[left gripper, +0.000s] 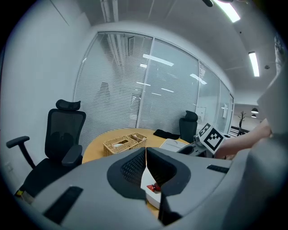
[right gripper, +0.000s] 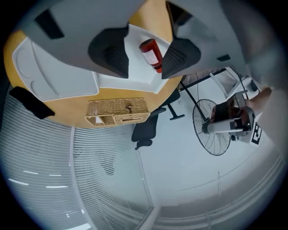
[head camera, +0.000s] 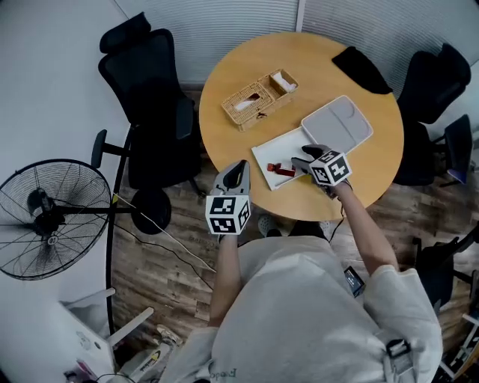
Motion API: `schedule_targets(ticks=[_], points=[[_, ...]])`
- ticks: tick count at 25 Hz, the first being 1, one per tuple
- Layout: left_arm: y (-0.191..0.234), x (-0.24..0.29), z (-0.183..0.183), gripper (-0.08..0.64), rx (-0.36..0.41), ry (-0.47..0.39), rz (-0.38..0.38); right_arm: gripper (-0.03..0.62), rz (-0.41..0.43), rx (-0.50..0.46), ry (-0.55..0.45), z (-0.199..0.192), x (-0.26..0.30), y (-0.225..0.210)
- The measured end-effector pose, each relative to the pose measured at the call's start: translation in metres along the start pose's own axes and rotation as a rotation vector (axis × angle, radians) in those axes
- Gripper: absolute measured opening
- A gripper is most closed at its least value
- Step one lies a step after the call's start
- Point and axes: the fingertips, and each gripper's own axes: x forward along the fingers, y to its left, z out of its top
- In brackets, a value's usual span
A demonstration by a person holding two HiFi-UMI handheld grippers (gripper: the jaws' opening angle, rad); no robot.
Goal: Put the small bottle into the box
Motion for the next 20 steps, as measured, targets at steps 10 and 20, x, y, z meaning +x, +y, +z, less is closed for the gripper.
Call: schedule_targets(ticks=[10,20], points=[[-0.02,0.024,-0.001,0.029,-0.038,0.009,-0.06,0.218,-0.182,0.226,-0.178,-0.006,-0.041,-0.004],[-0.045,0.031,-0.015,0.029,-0.052,0.059,-0.05,0.199,-0.204,0.296,-0.292,0.004,-0.078,0.013]])
